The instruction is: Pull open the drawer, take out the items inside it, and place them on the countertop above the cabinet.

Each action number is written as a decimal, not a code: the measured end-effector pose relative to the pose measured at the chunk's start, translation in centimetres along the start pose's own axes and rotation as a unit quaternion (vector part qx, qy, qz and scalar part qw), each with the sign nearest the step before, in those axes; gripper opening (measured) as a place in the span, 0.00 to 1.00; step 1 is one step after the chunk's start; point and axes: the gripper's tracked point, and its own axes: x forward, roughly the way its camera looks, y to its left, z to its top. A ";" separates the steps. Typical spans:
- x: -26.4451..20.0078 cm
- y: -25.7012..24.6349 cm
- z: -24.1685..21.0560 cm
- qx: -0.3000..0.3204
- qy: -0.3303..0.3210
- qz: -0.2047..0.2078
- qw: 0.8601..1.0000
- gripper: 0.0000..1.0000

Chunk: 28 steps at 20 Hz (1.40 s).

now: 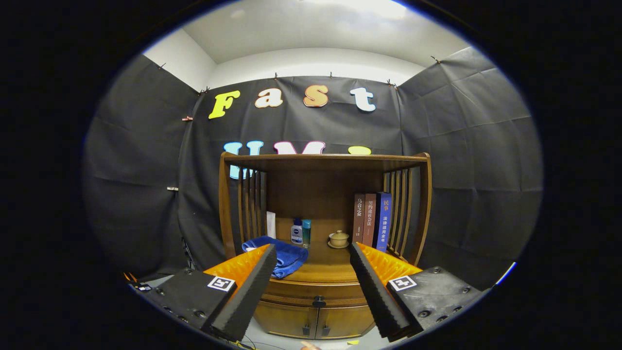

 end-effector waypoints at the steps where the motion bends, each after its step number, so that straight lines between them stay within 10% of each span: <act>1: -0.1 0.0 0.0 0.000 0.000 -0.001 1.000 0.99; 28: 7.4 -1.2 -14.2 0.030 0.056 -0.009 0.998 0.99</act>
